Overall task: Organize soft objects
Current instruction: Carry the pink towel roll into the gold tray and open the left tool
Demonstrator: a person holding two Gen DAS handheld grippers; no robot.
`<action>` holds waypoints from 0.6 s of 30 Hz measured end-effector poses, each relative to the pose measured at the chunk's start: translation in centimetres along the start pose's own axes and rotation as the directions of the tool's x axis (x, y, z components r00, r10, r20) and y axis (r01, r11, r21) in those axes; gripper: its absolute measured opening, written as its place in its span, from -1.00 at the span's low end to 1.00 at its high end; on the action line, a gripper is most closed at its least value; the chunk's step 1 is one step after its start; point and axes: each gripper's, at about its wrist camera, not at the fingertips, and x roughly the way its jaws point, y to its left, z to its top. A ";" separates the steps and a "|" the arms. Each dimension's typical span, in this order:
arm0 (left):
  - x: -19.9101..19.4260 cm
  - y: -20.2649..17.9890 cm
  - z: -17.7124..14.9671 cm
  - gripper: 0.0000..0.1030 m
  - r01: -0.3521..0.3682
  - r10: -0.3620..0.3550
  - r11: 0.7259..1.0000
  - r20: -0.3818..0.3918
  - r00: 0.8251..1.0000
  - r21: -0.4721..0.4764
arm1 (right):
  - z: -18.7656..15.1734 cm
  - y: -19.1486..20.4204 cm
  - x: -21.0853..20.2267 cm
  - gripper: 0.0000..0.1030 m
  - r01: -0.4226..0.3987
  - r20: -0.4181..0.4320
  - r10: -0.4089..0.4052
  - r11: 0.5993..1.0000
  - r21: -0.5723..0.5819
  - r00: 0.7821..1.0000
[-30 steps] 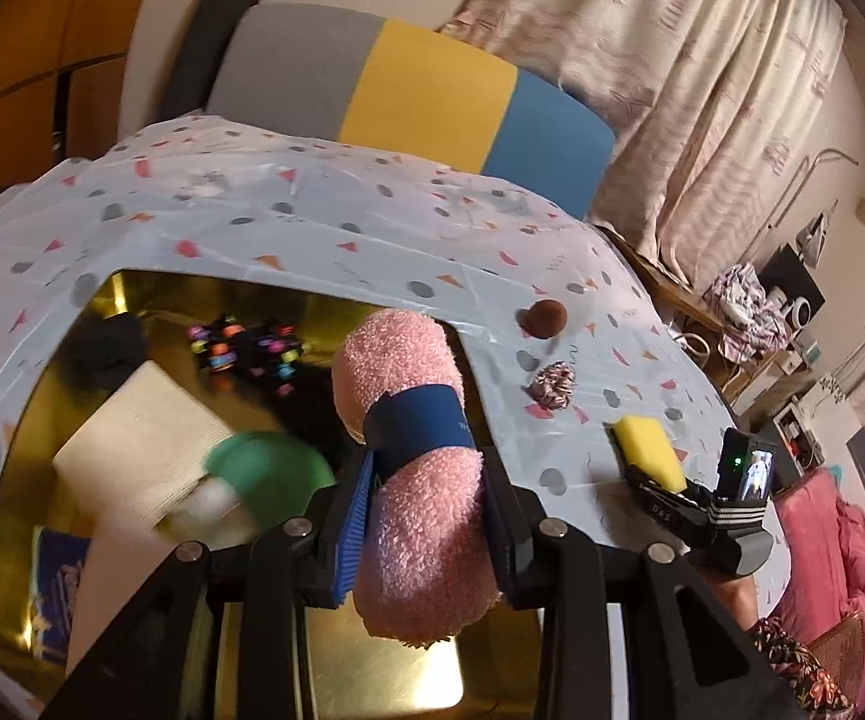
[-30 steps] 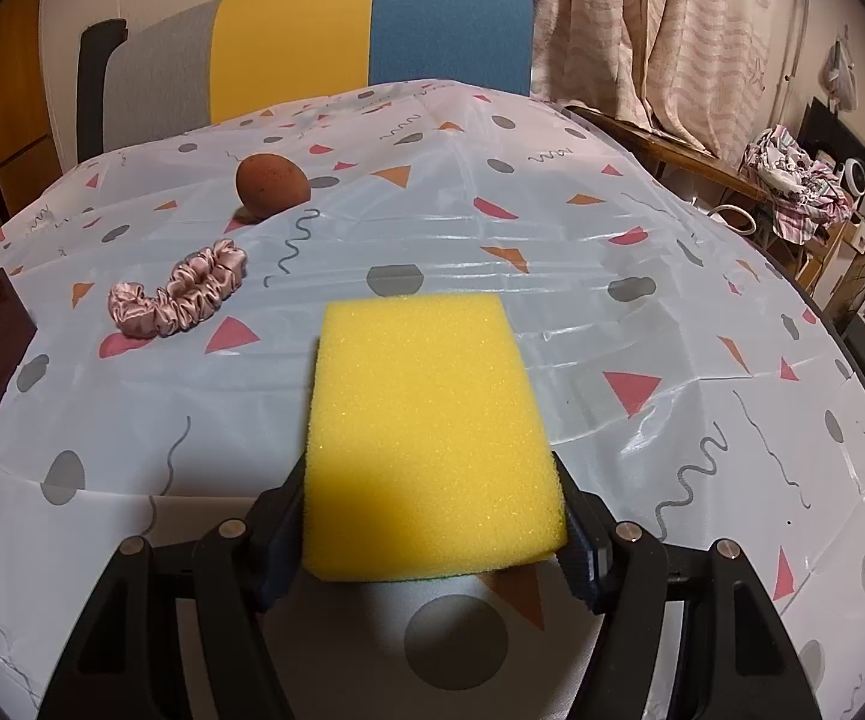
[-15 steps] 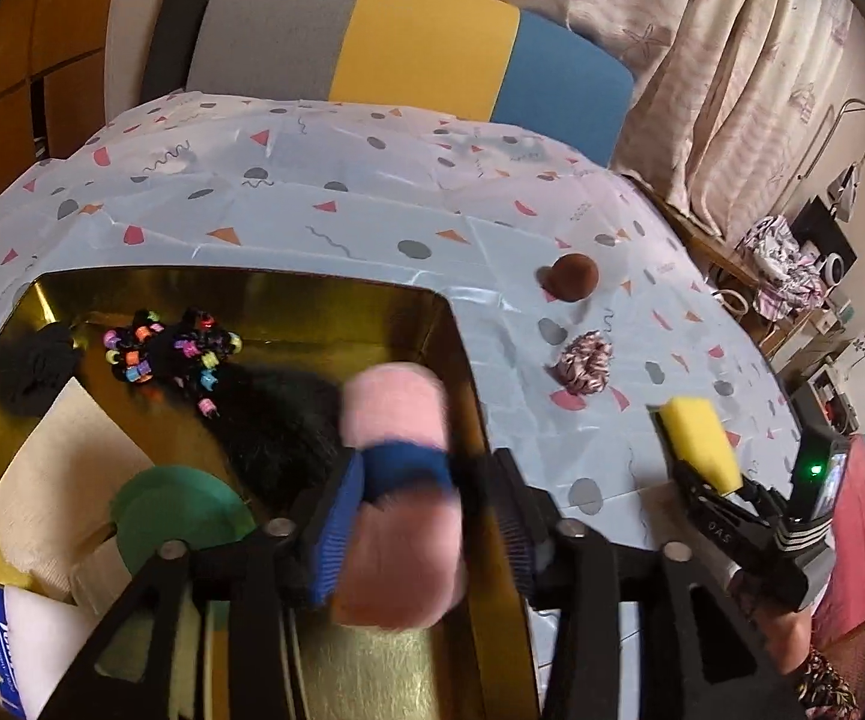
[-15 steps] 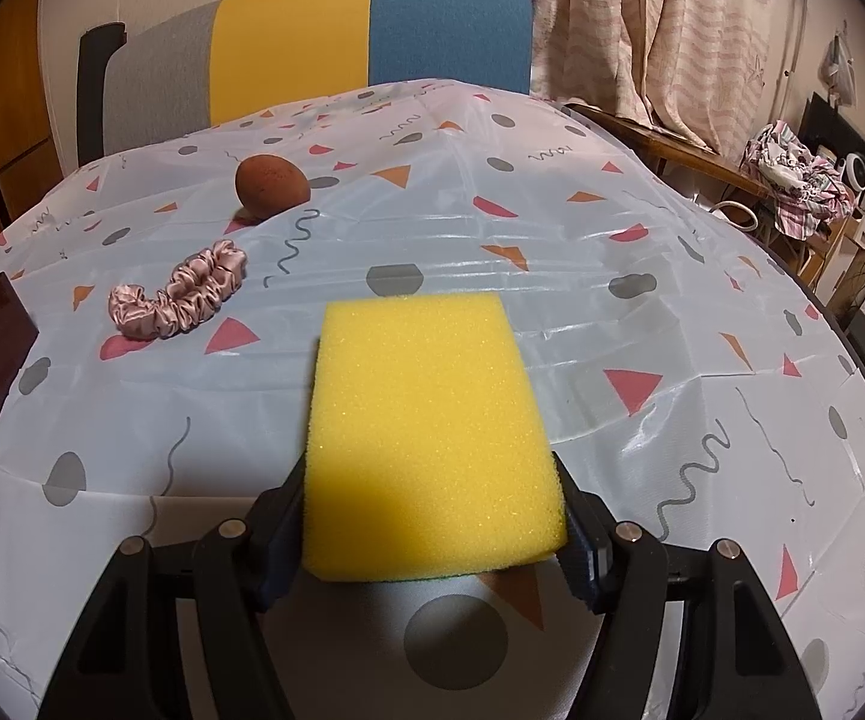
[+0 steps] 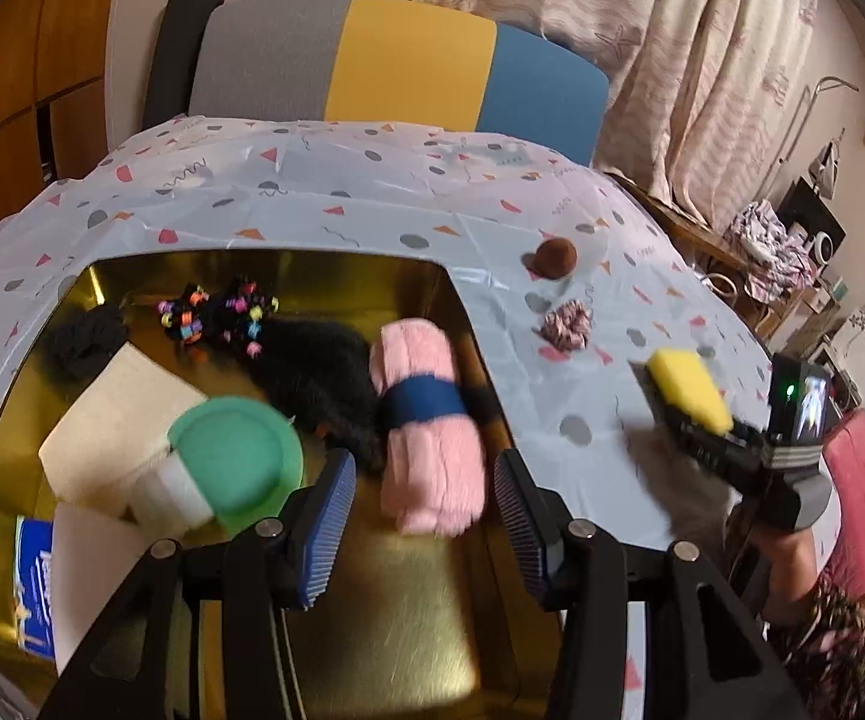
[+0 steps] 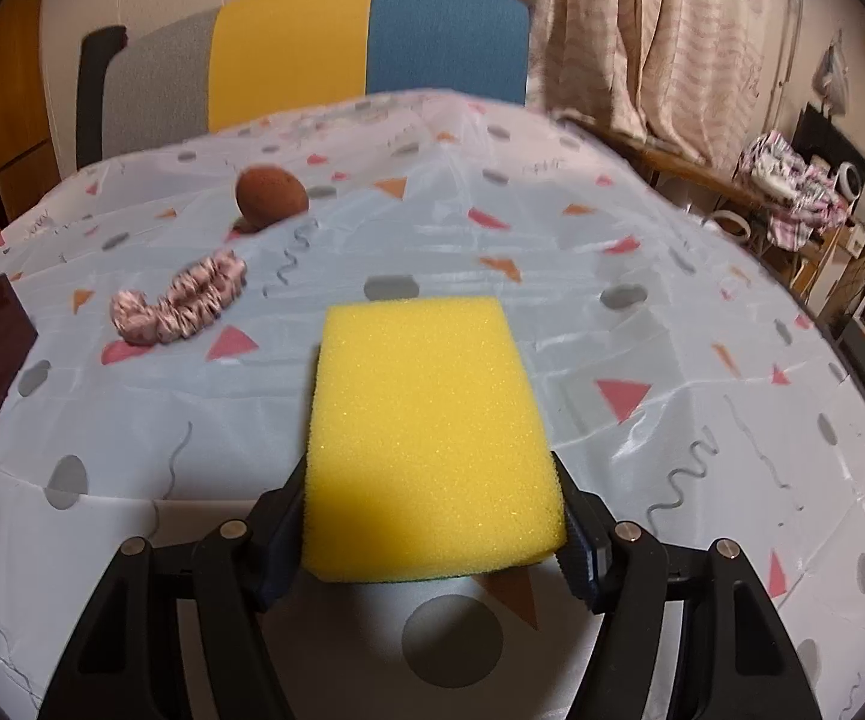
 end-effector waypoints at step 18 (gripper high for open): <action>-6.8 5.1 -2.1 -0.05 -0.124 0.132 0.988 0.079 0.988 -0.096 | -1.4 13.2 -15.5 0.36 -0.473 0.069 0.526 0.808 -0.351 0.848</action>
